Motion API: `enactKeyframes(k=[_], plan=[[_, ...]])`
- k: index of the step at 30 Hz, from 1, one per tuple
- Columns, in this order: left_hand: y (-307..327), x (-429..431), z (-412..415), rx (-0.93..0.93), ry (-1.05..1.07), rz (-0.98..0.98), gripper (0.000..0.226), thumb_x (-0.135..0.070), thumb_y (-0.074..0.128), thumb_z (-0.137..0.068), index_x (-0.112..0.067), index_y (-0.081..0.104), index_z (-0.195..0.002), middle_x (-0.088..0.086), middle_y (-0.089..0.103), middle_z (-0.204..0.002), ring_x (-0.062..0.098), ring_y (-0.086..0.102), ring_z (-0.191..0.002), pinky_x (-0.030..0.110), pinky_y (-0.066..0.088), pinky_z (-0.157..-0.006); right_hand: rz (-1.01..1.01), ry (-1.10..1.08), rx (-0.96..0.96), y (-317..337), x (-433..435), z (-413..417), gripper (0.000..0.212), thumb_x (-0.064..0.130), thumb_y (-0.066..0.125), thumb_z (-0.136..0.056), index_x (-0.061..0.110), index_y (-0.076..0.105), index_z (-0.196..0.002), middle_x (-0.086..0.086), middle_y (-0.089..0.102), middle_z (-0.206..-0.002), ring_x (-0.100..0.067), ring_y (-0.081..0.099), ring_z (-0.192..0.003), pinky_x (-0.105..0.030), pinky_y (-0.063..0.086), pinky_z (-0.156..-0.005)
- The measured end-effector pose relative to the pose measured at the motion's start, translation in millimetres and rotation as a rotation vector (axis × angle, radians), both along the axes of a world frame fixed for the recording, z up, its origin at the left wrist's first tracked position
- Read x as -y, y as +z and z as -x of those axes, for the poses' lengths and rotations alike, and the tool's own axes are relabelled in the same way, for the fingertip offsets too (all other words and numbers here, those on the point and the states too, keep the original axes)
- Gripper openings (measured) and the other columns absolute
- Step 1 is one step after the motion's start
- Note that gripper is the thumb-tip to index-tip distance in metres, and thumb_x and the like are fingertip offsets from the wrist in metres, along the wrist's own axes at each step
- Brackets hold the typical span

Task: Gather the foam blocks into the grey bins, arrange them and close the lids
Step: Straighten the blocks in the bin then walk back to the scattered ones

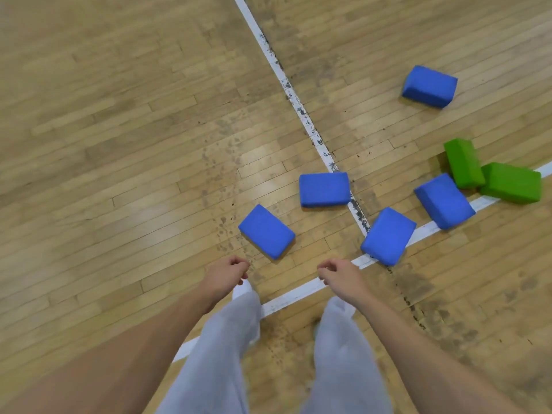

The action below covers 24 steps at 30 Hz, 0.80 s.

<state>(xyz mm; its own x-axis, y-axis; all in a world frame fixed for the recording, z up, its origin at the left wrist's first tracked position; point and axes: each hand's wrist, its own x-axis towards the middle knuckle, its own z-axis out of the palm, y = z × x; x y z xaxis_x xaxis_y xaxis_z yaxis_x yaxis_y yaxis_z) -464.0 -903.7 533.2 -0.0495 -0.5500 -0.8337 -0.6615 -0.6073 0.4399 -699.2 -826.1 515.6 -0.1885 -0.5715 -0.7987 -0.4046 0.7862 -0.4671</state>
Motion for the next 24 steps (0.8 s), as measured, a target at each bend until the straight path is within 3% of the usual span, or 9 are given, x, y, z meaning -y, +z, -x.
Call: enactKeyframes(k=[3, 8, 10, 12, 14, 16, 18, 21, 24], plan=[[-102, 17, 32, 0.028, 0.004, 0.022, 0.021, -0.022, 0.047, -0.094, -0.012, 0.064, -0.102, 0.006, 0.066, -0.096, 0.016, 0.057, -0.082, 0.022, 0.042, -0.067, 0.022, 0.112, -0.012, -97, 31, 18, 0.020, 0.026, 0.052, -0.094, 0.020, 0.063, -0.109, 0.006, 0.061, -0.100, -0.012, 0.056, -0.091, -0.020, 0.040, -0.065], [-304, 28, 58, 0.133, 0.100, 0.080, 0.017, -0.018, 0.050, -0.086, -0.008, 0.059, -0.096, 0.006, 0.059, -0.089, 0.022, 0.054, -0.081, 0.032, 0.043, -0.068, 0.038, 0.286, -0.090, -285, 68, 38, 0.022, 0.023, 0.053, -0.093, 0.016, 0.064, -0.110, 0.004, 0.059, -0.100, -0.016, 0.057, -0.098, -0.024, 0.039, -0.076], [-381, 26, 58, 0.290, 0.095, 0.124, 0.031, -0.016, 0.048, -0.085, -0.003, 0.057, -0.111, 0.014, 0.050, -0.112, 0.029, 0.051, -0.101, 0.036, 0.044, -0.081, 0.048, 0.337, -0.117, -358, 83, 38, 0.027, 0.024, 0.054, -0.091, 0.016, 0.062, -0.115, 0.002, 0.062, -0.101, -0.019, 0.058, -0.104, -0.026, 0.042, -0.081], [-445, 26, 59, 0.438, 0.066, 0.149, 0.049, -0.018, 0.045, -0.090, 0.005, 0.041, -0.133, 0.023, 0.030, -0.137, 0.036, 0.037, -0.126, 0.040, 0.036, -0.099, 0.049, 0.325, -0.096, -427, 96, 33, 0.040, 0.030, 0.058, -0.090, 0.013, 0.053, -0.126, -0.001, 0.064, -0.107, -0.021, 0.058, -0.108, -0.027, 0.041, -0.083], [-498, 32, 60, 0.434, 0.220, 0.085, 0.060, -0.028, 0.046, -0.092, 0.008, 0.030, -0.137, 0.026, 0.027, -0.141, 0.039, 0.035, -0.130, 0.041, 0.032, -0.108, 0.050, 0.290, -0.051, -486, 109, 25, 0.063, 0.043, 0.062, -0.087, 0.011, 0.042, -0.137, -0.003, 0.058, -0.124, -0.023, 0.058, -0.112, -0.029, 0.043, -0.091], [-537, 43, 64, 0.307, 0.543, -0.007, 0.067, -0.038, 0.051, -0.089, 0.005, 0.033, -0.137, 0.019, 0.039, -0.141, 0.035, 0.045, -0.124, 0.039, 0.040, -0.102, 0.053, 0.318, -0.035, -532, 119, 15, 0.084, 0.064, 0.060, -0.074, 0.016, 0.040, -0.140, -0.001, 0.049, -0.135, -0.023, 0.057, -0.115, -0.037, 0.045, -0.099], [-561, 53, 69, 0.170, 0.701, -0.012, 0.070, -0.042, 0.058, -0.087, -0.002, 0.034, -0.139, 0.010, 0.045, -0.139, 0.031, 0.048, -0.122, 0.035, 0.042, -0.097, 0.090, 0.365, -0.051, -565, 126, 9, 0.082, 0.071, 0.057, -0.067, 0.020, 0.050, -0.131, 0.001, 0.056, -0.128, -0.021, 0.058, -0.111, -0.038, 0.047, -0.094], [-565, 64, 75, 0.274, 0.565, 0.246, 0.077, -0.041, 0.068, -0.080, -0.014, 0.029, -0.141, 0.010, 0.036, -0.141, 0.030, 0.038, -0.129, 0.041, 0.035, -0.106, 0.109, 0.323, 0.008, -584, 136, 11, 0.056, 0.053, 0.062, -0.081, 0.015, 0.056, -0.121, 0.000, 0.061, -0.116, -0.020, 0.059, -0.103, -0.033, 0.048, -0.085], [-548, 82, 84, 0.230, 0.383, 0.435, 0.076, -0.042, 0.071, -0.077, -0.034, 0.031, -0.141, 0.007, 0.033, -0.131, 0.027, 0.041, -0.120, 0.035, 0.036, -0.097, 0.053, 0.267, 0.097, -577, 139, 20, 0.039, 0.045, 0.060, -0.088, 0.015, 0.064, -0.114, -0.002, 0.067, -0.110, -0.021, 0.062, -0.099, -0.034, 0.049, -0.087]])
